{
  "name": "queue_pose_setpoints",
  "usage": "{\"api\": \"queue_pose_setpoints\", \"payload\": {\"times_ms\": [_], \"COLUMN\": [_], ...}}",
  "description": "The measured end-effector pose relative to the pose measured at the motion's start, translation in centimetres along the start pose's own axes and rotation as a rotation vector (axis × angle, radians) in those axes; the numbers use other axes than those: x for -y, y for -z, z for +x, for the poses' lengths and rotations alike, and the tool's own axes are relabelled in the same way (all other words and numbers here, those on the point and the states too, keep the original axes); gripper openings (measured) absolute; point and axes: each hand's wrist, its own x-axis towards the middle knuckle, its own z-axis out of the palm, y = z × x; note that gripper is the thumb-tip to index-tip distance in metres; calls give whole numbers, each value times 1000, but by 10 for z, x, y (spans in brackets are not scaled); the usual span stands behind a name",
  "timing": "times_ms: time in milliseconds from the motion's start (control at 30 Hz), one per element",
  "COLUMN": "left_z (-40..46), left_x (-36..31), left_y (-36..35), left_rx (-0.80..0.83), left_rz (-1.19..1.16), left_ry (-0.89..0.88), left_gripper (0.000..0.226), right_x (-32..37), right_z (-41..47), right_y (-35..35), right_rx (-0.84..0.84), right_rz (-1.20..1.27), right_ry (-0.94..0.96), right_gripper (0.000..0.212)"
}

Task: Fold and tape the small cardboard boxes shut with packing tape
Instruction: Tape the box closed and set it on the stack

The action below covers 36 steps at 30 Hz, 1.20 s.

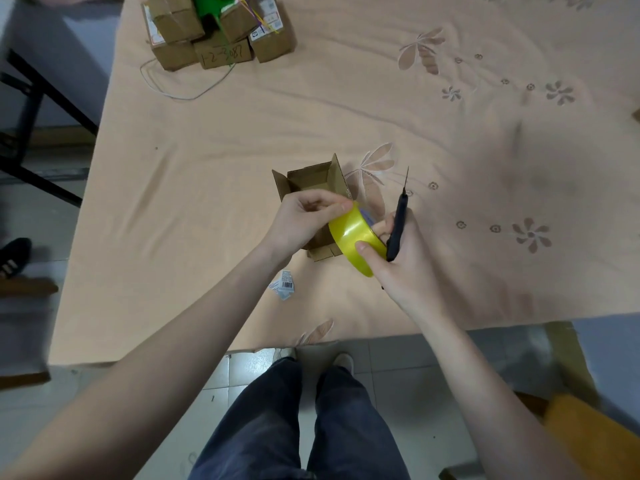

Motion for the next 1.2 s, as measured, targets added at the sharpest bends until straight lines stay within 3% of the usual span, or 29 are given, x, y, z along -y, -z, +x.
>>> {"api": "queue_pose_setpoints", "payload": {"times_ms": [133, 267, 367, 500, 733, 900, 967, 1067, 1200], "left_z": [8, 12, 12, 7, 10, 17, 17, 15, 11], "left_x": [-3, -8, -6, 2, -9, -21, -20, -12, 3], "left_y": [3, 2, -3, -13, -4, 11, 16, 19, 17], "left_rx": [46, 86, 57, 20, -21, 211, 264, 233, 130], "left_rz": [43, 256, 352, 351, 400, 445, 441, 530, 548], "left_ry": [26, 16, 13, -3, -76, -4, 5, -32, -45], "left_gripper": [10, 22, 25, 17, 28, 22, 18, 4, 6], "right_x": [10, 14, 15, 19, 7, -9, -12, -16, -21], "right_z": [-3, -6, -6, -7, -4, -19, -22, -23, -25], "right_y": [-2, -2, 1, 4, 0, -8, -12, -15, -21], "right_rx": [2, 24, 75, 69, 39, 34, 59, 61, -7], "right_rz": [-54, -97, -162, -255, -369, -202, -106, -86, -133], "right_ry": [64, 84, 42, 14, -227, -302, -353, -410, -416], "right_gripper": [31, 32, 55, 44, 40, 34, 49, 43, 46]}}
